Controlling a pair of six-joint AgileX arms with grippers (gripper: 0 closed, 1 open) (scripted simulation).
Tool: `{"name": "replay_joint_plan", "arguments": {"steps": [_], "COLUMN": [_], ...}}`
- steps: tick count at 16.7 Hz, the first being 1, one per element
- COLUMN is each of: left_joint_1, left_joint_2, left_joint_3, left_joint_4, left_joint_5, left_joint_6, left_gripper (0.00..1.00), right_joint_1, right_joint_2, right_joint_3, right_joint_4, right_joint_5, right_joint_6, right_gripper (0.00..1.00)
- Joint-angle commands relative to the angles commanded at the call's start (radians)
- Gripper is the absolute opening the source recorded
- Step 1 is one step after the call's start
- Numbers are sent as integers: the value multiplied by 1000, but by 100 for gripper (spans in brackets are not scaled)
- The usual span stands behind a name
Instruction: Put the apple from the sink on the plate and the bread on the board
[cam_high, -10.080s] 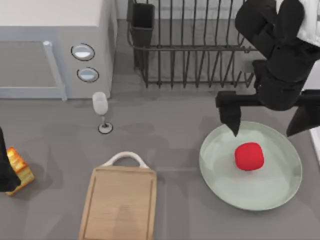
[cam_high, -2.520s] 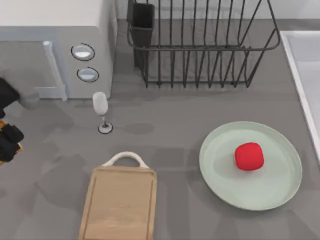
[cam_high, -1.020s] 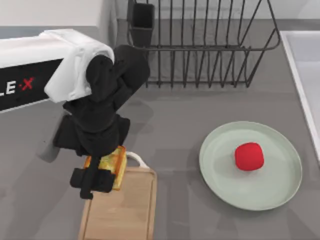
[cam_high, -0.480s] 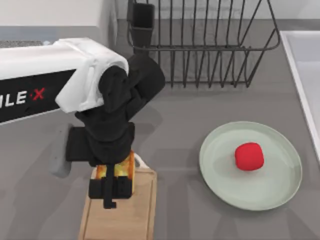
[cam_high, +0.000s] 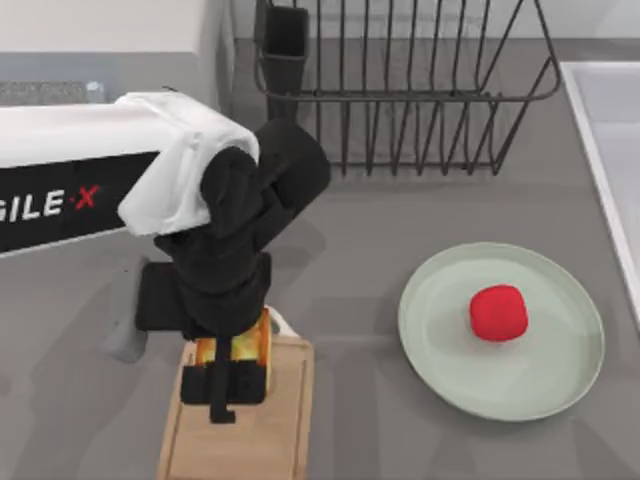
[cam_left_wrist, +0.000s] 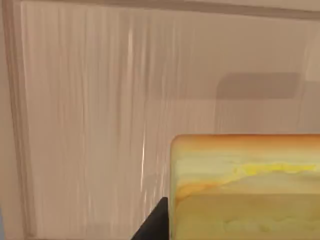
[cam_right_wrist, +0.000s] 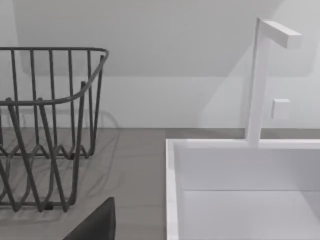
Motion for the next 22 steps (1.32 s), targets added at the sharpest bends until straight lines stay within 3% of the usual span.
{"name": "replay_joint_plan", "arguments": {"steps": [13, 22], "left_joint_1": [-3, -3], "left_joint_2": [46, 46], "left_joint_3": [-79, -79], "left_joint_4": [125, 125], "left_joint_5": [0, 0], "left_joint_6": [-1, -1], "left_gripper": [0, 68], "right_joint_1": [0, 0], "right_joint_2": [0, 0], "right_joint_3": [0, 0], "right_joint_4": [0, 0], "right_joint_5": [0, 0], "right_joint_6": [0, 0], "right_gripper": [100, 100]}}
